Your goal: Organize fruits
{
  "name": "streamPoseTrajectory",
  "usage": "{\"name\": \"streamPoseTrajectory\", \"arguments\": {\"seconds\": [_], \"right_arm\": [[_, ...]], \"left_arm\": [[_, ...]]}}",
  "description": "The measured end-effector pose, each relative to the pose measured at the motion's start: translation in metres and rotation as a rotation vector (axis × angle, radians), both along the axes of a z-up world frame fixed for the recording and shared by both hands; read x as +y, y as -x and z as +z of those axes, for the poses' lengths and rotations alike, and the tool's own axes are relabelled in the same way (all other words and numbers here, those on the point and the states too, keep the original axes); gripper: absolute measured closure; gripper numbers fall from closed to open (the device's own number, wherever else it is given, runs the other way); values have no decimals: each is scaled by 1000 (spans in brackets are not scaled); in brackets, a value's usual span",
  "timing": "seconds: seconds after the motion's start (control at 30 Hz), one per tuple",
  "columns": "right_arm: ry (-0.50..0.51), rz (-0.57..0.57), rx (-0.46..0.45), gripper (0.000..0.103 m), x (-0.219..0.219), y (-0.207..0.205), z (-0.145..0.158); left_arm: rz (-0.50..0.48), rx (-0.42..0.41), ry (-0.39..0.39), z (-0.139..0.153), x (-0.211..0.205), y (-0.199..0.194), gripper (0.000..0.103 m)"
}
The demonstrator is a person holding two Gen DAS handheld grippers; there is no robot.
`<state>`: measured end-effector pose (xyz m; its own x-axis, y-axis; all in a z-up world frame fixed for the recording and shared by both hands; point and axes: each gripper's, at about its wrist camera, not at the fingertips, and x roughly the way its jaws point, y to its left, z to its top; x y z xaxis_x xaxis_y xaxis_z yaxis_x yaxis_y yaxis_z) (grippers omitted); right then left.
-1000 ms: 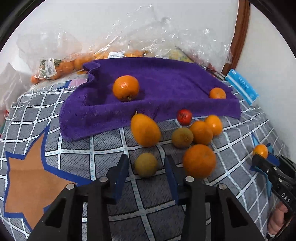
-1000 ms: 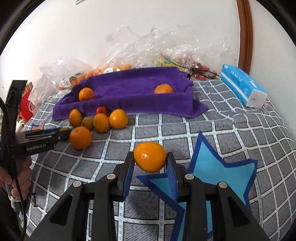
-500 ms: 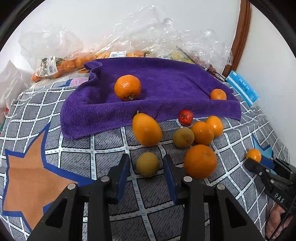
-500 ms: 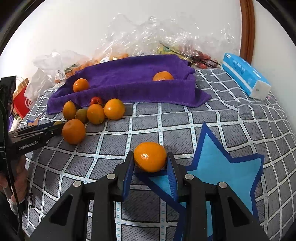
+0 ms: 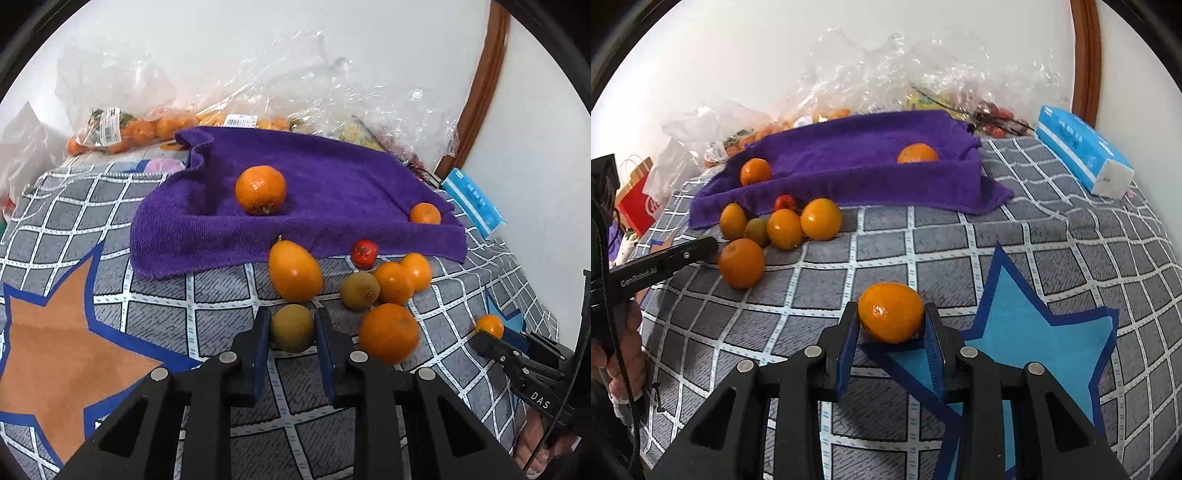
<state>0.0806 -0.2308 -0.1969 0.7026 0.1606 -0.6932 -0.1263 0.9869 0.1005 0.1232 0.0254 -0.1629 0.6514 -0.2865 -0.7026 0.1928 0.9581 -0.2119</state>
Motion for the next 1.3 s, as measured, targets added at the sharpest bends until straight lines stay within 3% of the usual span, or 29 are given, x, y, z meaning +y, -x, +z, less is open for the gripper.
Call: {"name": "streamPoseTrajectory", "arguments": {"seconds": [0.3,0.4,0.57,0.67,0.93,1.3], "right_arm": [[-37,-5,-14,69,-5,3,8],[-57,3,-36,69,-7,4,22],[8,12,-115,69,-1,-2,58],[22,21,-118,69,5,-14,74],[-67,41,-160,69,8,-58,104],[-126,43,-176,69,1,-117,126]], "left_arm": [[27,-37,-12,8,4,3,80],[57,-42,-30,16,9,8,80],[100,-57,-60,42,15,8,80],[119,-62,-61,56,17,0,80],[160,-97,-97,95,21,-27,80],[147,-117,-68,88,10,-76,80]]}}
